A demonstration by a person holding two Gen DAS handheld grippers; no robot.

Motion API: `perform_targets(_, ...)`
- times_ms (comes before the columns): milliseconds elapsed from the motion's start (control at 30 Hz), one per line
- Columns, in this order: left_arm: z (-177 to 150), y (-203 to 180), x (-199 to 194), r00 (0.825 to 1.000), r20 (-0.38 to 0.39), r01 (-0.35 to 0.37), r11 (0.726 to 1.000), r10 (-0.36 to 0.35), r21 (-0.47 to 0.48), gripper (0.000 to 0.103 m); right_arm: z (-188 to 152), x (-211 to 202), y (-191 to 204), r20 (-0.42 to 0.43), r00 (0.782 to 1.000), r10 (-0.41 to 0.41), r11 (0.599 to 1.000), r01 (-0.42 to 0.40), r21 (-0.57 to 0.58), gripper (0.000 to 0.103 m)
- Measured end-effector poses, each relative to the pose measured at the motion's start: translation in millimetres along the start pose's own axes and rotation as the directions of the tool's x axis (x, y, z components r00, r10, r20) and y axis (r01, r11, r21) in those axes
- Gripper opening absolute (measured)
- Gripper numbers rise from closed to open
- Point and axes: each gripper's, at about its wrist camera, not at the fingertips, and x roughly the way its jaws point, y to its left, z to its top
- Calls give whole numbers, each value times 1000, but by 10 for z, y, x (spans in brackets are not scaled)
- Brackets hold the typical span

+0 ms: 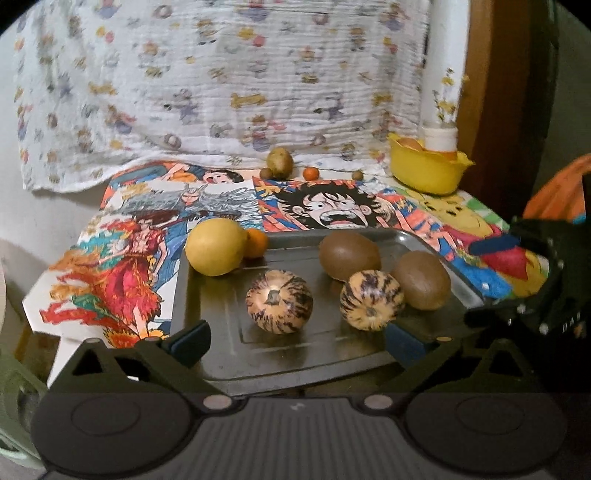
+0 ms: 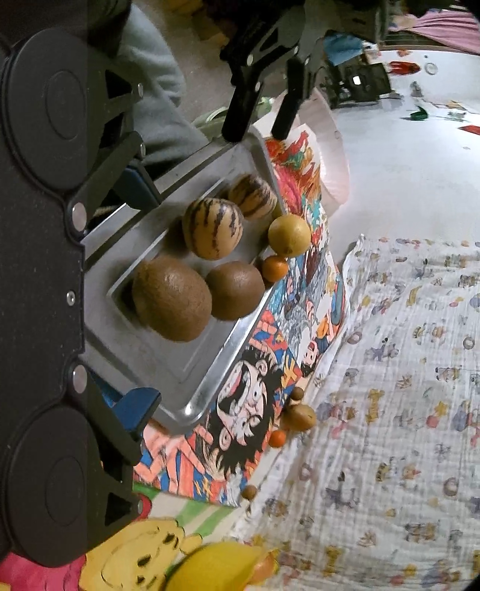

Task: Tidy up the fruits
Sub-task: 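Move both open tools away from the tray toward the loose fruits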

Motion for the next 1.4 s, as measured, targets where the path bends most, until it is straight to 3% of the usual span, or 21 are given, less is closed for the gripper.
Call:
perform_targets(600,67,137,-101,989,-99,-98,991,107,96,102,57,-111,-370,2,980,-197,980,197,-11,102)
perform_targets(933,314,216,4,977,-139,-137,975,162,177,102,254,67,-470,22,974,-227,971,228,-67,102)
perform_targets(1400,991,404,423,976,-137,-137,966,170,220,102,700,221,-900,52,981,-185,983,185,17,102)
